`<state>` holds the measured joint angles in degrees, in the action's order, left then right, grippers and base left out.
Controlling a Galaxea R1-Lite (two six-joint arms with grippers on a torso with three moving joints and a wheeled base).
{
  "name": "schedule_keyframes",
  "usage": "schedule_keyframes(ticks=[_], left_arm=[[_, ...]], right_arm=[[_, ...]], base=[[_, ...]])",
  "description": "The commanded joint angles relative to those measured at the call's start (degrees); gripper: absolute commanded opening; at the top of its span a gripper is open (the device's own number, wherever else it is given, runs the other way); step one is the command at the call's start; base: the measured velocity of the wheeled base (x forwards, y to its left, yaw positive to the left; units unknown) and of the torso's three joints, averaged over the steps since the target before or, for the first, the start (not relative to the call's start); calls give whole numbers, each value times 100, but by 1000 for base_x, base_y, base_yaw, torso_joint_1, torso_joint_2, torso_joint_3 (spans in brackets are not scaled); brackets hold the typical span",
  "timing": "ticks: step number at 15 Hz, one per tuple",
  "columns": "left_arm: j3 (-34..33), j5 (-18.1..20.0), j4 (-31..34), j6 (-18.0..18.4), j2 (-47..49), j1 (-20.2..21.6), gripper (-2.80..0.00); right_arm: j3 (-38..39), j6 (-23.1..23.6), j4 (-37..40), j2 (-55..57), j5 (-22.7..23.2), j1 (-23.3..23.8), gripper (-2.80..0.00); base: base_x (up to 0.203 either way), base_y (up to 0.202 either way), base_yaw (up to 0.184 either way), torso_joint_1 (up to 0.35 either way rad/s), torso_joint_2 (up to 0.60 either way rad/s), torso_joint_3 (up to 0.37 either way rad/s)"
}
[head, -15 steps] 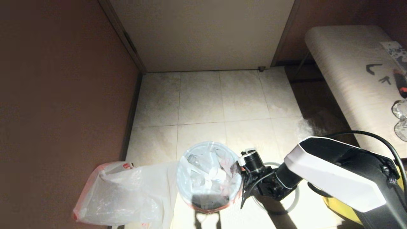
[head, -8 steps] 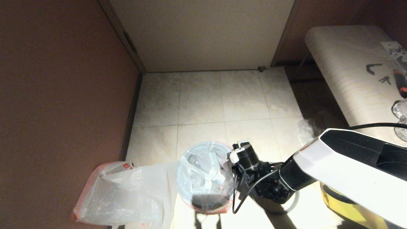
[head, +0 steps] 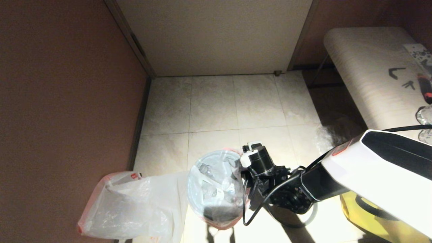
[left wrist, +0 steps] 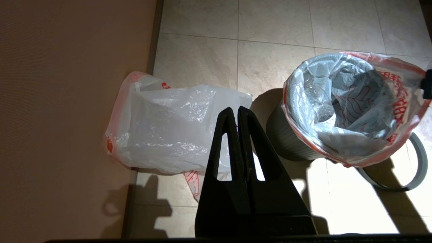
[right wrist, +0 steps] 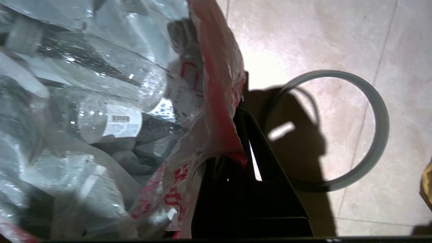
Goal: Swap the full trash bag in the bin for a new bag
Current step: Place the trash bag on the floor
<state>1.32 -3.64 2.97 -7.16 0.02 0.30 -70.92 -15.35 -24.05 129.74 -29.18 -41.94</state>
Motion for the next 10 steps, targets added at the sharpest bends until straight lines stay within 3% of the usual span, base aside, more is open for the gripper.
schedule_keyframes(ticks=[1, 10], left_arm=[[0, -6, 1, -5, 6, 5, -280], [0, -6, 1, -5, -2, 5, -280]], right_arm=[[-139, -4, -21, 75, 1, -174, -280], [-510, 24, -37, -44, 433, -560, -280]], base=[[0, 0, 0, 0, 0, 0], [0, 0, 0, 0, 0, 0]])
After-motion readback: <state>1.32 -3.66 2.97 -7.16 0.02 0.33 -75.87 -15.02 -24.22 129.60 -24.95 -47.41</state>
